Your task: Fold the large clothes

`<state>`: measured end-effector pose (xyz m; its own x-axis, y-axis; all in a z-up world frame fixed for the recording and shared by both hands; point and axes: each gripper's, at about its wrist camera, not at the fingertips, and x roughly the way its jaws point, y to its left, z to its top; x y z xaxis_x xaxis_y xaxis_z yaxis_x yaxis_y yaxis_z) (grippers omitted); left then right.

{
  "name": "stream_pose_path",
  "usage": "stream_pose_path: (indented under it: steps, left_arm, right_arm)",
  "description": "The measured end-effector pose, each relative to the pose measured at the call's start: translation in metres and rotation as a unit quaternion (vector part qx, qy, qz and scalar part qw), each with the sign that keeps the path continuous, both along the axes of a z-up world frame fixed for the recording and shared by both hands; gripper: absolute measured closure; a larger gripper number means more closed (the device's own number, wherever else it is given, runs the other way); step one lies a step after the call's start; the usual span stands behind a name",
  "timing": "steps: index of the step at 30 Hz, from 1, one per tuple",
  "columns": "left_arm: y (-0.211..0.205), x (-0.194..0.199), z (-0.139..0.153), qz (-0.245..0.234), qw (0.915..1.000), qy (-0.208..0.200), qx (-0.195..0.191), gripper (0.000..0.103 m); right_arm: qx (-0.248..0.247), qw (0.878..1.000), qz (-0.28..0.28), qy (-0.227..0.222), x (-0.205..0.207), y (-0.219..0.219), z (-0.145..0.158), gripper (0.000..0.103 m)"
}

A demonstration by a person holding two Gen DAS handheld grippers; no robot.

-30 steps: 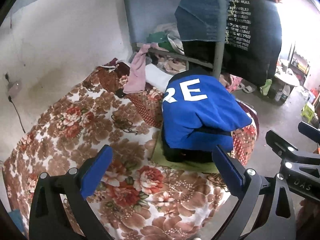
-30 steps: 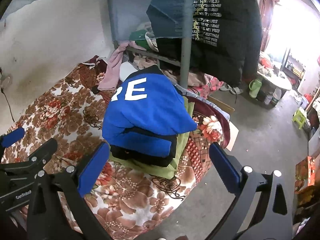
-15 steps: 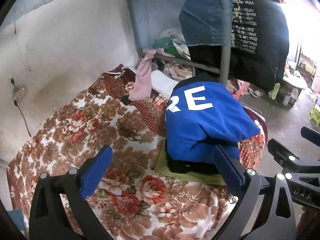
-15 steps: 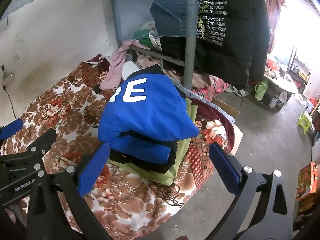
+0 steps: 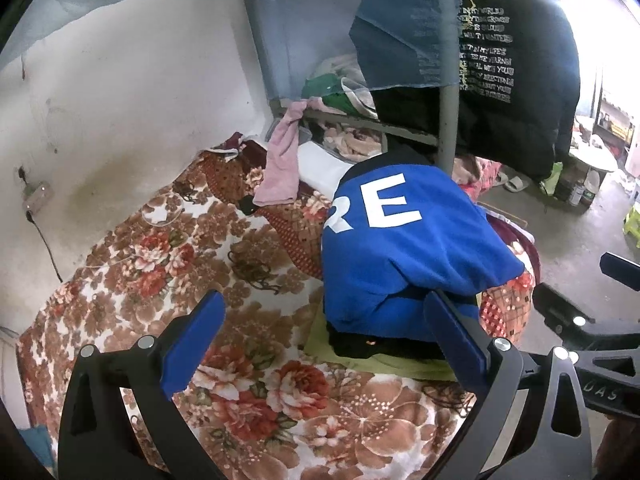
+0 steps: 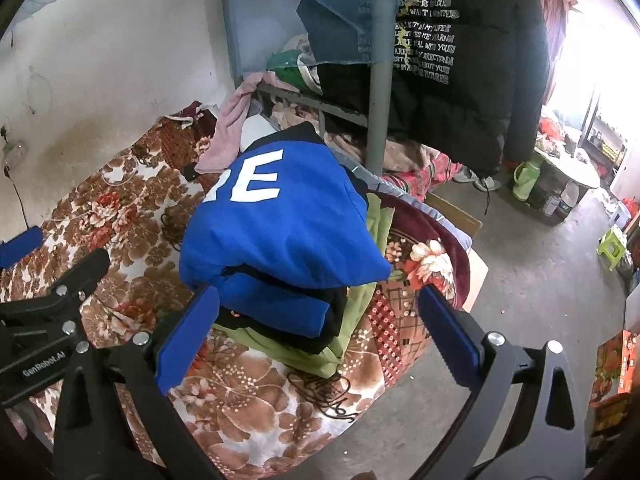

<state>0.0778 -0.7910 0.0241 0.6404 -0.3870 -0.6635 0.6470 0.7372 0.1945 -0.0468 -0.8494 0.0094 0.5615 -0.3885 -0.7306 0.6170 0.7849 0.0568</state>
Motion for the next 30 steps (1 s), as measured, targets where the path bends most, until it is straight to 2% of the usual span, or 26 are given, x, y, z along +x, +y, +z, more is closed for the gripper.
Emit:
stream_pose_path:
  steps: [14, 25, 30]
  left_arm:
    - [-0.011, 0.002, -0.002, -0.016, 0.9996, -0.02, 0.007, 0.005]
    - [-0.015, 0.005, 0.0, -0.025, 0.9996, -0.009, -0.004, 0.005]
    - [-0.018, 0.008, -0.003, -0.031, 0.9995, 0.008, -0.006, 0.005]
  right_arm:
    - [0.008, 1.0, -0.001, 0.013, 0.008, -0.015, -0.014, 0.005]
    - [0.009, 1.0, -0.003, 0.017, 0.011, -0.019, -0.017, 0.005]
    - [0.012, 1.0, -0.006, 0.02, 0.013, -0.023, -0.023, 0.005]
